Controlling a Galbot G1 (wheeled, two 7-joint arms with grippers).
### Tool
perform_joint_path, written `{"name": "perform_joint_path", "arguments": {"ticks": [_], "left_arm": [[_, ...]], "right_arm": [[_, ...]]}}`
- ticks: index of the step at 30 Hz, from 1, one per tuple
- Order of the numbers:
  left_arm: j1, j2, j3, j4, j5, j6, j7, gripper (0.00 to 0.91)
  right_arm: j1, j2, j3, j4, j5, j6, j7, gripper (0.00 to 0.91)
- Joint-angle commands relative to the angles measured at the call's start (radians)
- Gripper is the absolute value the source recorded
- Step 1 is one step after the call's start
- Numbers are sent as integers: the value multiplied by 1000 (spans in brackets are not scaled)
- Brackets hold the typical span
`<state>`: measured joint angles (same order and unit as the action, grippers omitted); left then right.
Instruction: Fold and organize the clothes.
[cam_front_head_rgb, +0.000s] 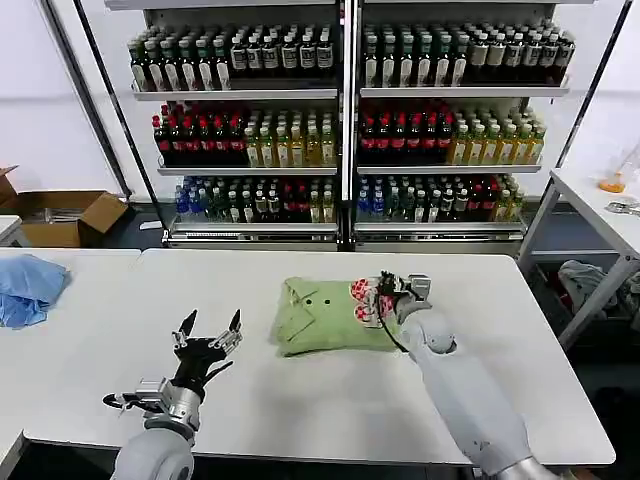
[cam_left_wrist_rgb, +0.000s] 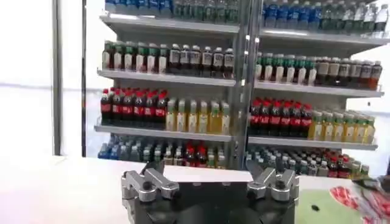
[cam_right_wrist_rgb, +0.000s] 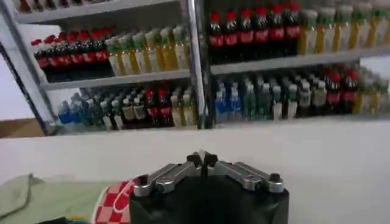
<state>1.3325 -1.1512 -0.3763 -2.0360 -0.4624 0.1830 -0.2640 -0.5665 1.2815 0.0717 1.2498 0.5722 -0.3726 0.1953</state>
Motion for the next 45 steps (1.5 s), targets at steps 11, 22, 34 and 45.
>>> {"name": "perform_joint_path", "arguments": {"ticks": [11, 22, 34, 45], "left_arm": [[-32, -10, 12, 25, 57, -20, 10, 907], [-23, -13, 25, 18, 75, -43, 12, 907], [15, 0, 26, -27, 81, -40, 23, 907], [67, 0, 15, -53, 118, -38, 27, 907]], "right_arm": [[-478, -103, 242, 517, -384, 269, 38, 907], [-951, -34, 513, 881, -294, 340, -64, 907], [-1036, 42, 514, 893, -393, 343, -84, 907], [-1058, 44, 510, 920, -458, 297, -86, 907]]}}
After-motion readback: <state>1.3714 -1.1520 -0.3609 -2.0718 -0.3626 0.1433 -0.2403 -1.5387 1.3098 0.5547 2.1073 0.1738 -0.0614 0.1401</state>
